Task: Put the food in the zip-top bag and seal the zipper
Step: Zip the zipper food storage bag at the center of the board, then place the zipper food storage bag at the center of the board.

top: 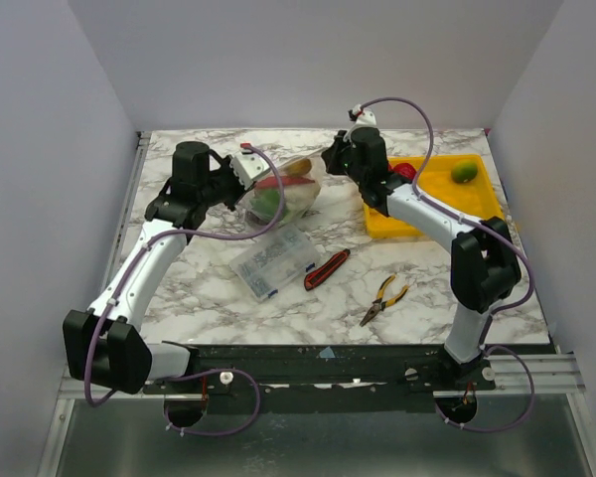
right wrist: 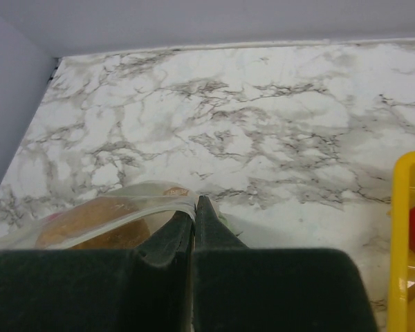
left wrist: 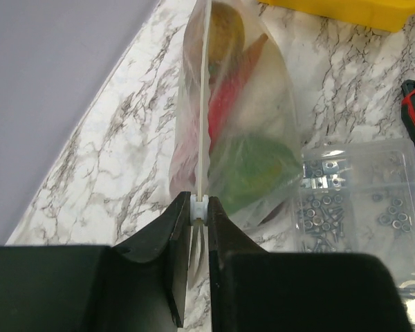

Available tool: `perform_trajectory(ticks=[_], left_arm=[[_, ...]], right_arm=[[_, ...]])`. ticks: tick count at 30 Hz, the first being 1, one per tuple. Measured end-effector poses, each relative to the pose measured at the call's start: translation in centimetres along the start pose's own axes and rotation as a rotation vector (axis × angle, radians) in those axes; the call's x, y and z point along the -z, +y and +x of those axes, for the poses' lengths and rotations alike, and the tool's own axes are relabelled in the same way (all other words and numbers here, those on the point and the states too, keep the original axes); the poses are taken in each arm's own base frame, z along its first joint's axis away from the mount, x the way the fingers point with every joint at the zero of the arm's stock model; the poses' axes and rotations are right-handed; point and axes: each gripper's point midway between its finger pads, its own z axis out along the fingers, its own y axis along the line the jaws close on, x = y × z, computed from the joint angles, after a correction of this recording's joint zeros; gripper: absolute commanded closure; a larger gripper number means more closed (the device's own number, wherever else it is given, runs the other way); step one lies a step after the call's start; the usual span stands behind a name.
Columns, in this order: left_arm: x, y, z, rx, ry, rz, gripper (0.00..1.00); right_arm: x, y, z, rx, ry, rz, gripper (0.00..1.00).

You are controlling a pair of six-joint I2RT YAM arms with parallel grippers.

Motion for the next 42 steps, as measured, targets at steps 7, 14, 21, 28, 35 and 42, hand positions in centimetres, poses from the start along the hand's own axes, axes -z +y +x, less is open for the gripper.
perform_trajectory(ticks=[7, 14, 21, 28, 35, 42], left_arm=[[1.1, 0.2, 0.3, 0.009, 0.021, -0.045, 0.92], [1.7, 2.3, 0.8, 0.127, 0.076, -0.164, 0.24], [4.3, 3.6, -3.8, 0.373, -0.058, -0.275, 0.06], [9.0, 2.1, -10.1, 0.554, -0.286, -0.257, 0.05], [10.5, 0.3, -11.1, 0.648, -0.34, -0.209, 0.05], [12.2, -0.6, -11.8, 0.648, -0.38, -0.206, 0.04]], right_arm=[[-0.2, -2.1, -0.8, -0.01, -0.02, 0.05, 1.0], [-0.4, -4.0, -1.3, -0.015, -0.036, 0.105, 1.0], [-4.6, -4.7, -2.3, -0.032, -0.029, 0.169, 1.0], [-9.4, -5.9, -1.5, -0.036, 0.008, 0.255, 0.99], [-11.5, -7.7, 1.7, 0.009, 0.076, 0.313, 0.86], [-10.6, -8.7, 2.8, 0.098, 0.148, 0.334, 0.33]])
